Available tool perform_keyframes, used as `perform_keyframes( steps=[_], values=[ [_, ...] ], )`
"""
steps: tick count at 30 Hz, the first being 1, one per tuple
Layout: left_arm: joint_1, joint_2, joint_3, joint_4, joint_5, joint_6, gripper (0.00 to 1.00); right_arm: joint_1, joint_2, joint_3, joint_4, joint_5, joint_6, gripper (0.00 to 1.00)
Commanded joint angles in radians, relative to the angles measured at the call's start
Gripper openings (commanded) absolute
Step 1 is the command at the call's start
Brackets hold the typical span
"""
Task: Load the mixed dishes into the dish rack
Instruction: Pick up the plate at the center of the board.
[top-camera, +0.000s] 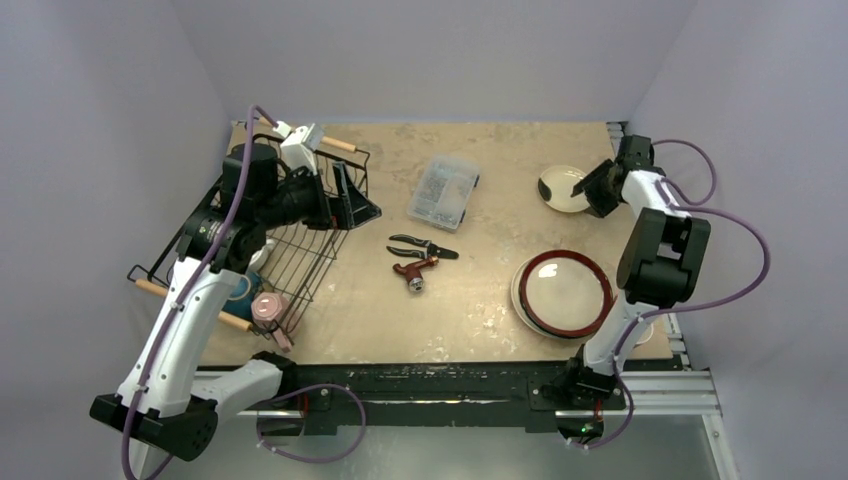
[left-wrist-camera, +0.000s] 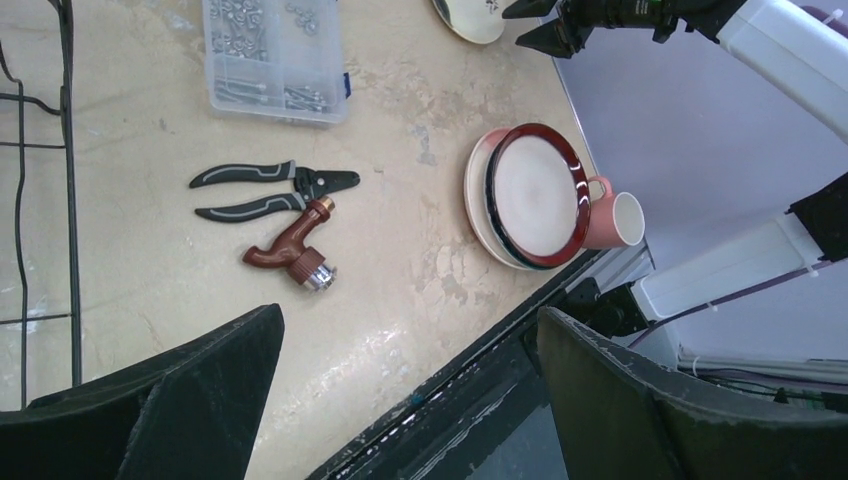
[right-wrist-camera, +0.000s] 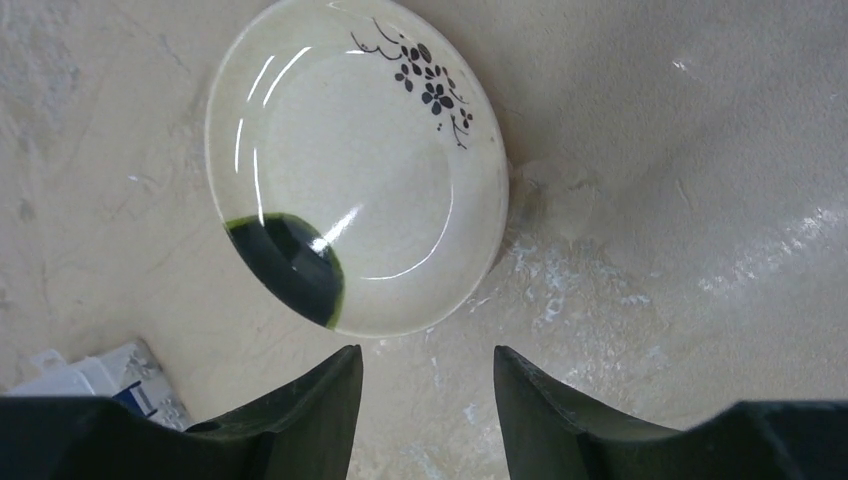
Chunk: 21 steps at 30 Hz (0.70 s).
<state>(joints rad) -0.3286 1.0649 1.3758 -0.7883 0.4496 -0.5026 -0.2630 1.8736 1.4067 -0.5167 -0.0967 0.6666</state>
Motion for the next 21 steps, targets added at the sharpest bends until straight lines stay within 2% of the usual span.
perform_keyframes(
  steps=[1, 6, 13, 21],
  values=[
    [-0.002, -0.010, 0.051, -0.061, -0.003, 0.052, 0.97, -0.012, 0.021, 0.039, 0.060, 0.012, -0.030, 0.50],
    [-0.002, -0.022, 0.042, -0.072, 0.012, 0.032, 0.95, -0.028, 0.061, 0.036, 0.078, 0.023, -0.035, 0.51],
    [-0.003, -0.006, 0.101, -0.120, -0.025, 0.061, 0.95, -0.050, 0.131, 0.045, 0.155, -0.050, -0.046, 0.50],
    [-0.002, -0.007, 0.123, -0.147, -0.048, 0.050, 0.95, -0.070, 0.178, -0.006, 0.267, -0.142, 0.010, 0.39]
  ],
)
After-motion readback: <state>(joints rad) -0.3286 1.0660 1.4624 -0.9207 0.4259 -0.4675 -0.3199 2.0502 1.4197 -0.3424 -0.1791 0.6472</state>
